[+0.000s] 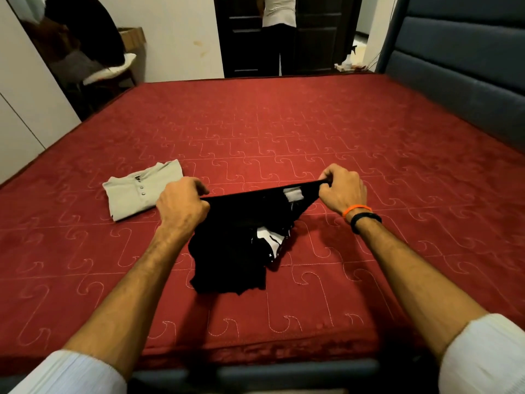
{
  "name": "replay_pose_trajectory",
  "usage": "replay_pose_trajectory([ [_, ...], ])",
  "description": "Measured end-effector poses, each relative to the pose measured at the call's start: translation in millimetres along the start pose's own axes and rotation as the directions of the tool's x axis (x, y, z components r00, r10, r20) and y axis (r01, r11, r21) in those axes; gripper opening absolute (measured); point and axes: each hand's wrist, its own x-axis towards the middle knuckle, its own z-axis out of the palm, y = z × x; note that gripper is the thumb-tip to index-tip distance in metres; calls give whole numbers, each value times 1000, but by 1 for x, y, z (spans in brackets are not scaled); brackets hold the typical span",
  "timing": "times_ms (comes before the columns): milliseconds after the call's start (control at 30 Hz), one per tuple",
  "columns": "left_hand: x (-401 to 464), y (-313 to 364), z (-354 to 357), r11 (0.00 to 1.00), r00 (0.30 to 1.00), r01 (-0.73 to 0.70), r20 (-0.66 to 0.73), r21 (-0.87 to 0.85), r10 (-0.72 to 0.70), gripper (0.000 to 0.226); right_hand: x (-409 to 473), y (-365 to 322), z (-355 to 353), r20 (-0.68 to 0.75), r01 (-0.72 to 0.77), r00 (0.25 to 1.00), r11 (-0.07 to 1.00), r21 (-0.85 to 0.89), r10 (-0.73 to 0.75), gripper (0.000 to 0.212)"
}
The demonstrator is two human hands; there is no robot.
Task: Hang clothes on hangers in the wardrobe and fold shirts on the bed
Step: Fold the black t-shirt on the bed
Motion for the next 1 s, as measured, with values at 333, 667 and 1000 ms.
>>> replay_pose_trajectory([
  [333, 2, -20, 15, 913, 984, 152, 149, -378, -102, 12, -2, -6, 19, 224, 3, 975, 1000, 8, -5, 8],
  [667, -18, 11, 29, 827, 984, 179, 84, -534, -158, 7, -39, -37, 58, 541, 350, 766, 931, 103, -348, 54],
  [1000, -22, 2, 19, 901, 999, 33, 44, -432, -15, 41, -18, -18, 42, 337, 220, 906, 965, 140, -255, 12],
])
